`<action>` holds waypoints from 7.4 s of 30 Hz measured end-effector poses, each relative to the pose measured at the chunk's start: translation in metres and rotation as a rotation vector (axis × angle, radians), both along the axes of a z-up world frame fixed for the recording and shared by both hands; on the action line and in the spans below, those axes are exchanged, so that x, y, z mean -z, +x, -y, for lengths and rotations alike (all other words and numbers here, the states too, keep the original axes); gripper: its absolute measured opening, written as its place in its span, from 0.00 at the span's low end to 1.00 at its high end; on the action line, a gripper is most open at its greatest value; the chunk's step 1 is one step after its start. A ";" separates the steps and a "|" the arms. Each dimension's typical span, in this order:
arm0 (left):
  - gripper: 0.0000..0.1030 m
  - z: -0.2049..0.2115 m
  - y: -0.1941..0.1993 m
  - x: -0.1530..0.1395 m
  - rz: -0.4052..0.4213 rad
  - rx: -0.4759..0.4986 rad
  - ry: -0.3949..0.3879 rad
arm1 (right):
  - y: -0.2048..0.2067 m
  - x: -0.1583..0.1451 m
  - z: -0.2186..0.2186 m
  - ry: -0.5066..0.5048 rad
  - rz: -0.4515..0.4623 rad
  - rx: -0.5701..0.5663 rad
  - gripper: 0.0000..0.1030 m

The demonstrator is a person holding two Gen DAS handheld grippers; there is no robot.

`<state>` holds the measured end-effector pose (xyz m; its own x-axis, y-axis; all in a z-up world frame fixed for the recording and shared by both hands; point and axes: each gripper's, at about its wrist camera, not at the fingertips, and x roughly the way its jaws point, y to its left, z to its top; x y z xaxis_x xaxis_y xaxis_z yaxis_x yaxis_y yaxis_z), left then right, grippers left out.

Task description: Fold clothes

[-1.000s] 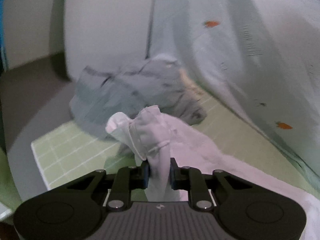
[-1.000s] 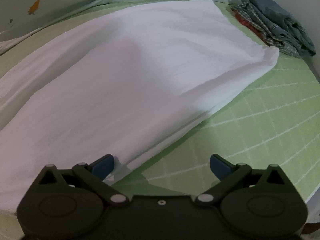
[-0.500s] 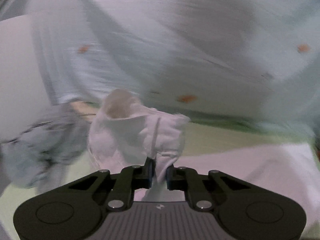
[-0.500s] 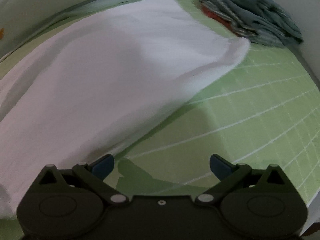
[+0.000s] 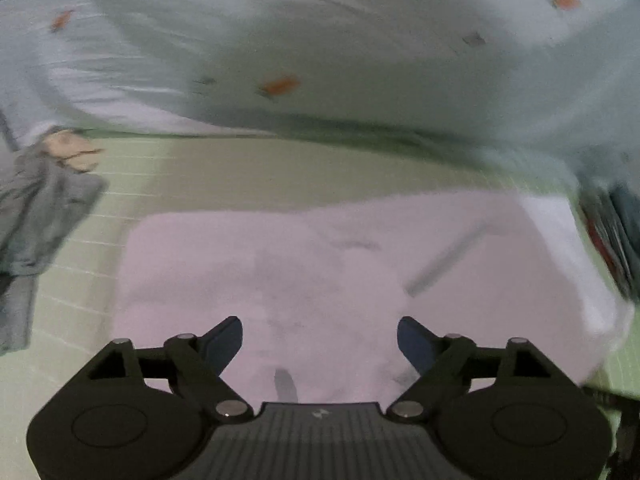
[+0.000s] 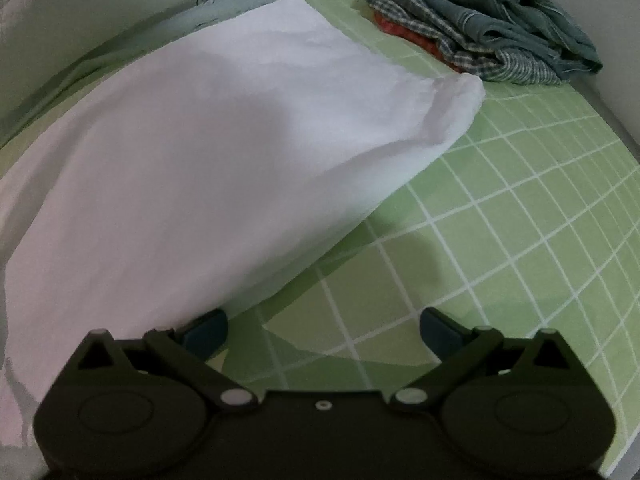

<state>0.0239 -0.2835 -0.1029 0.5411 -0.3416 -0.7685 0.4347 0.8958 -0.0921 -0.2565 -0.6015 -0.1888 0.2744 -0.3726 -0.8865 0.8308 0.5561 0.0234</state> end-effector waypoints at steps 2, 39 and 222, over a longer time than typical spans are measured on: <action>0.93 -0.017 0.007 0.002 -0.006 -0.070 0.000 | 0.000 0.000 0.001 -0.003 0.004 0.003 1.00; 1.00 -0.020 0.052 0.115 -0.427 -0.023 0.427 | -0.027 0.009 0.166 0.169 0.697 0.322 1.00; 0.07 -0.051 0.050 0.020 -0.118 0.136 -0.039 | 0.137 -0.008 -0.155 0.004 0.171 -0.201 1.00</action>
